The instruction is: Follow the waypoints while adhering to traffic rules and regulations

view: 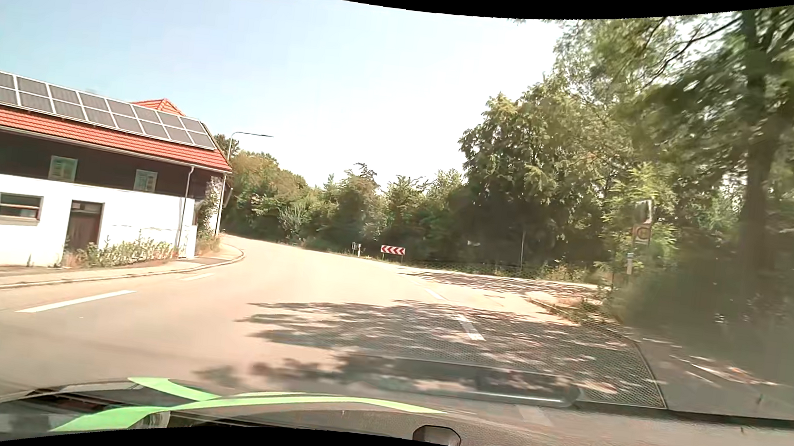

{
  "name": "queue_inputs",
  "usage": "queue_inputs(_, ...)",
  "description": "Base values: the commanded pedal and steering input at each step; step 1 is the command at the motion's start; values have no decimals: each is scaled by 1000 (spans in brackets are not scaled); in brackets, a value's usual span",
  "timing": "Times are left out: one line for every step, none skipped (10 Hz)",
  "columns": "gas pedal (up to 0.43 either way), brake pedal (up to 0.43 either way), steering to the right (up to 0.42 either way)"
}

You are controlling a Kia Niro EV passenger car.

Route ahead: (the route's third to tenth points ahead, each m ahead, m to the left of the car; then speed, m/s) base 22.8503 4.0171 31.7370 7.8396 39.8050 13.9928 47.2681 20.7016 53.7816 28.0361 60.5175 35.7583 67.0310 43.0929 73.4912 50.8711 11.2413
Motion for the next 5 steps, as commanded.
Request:
queue_inputs(87, 0, -33)
queue_inputs(98, 0, -38)
queue_inputs(98, 0, -44)
queue_inputs(110, 0, -50)
queue_inputs(118, 0, -53)
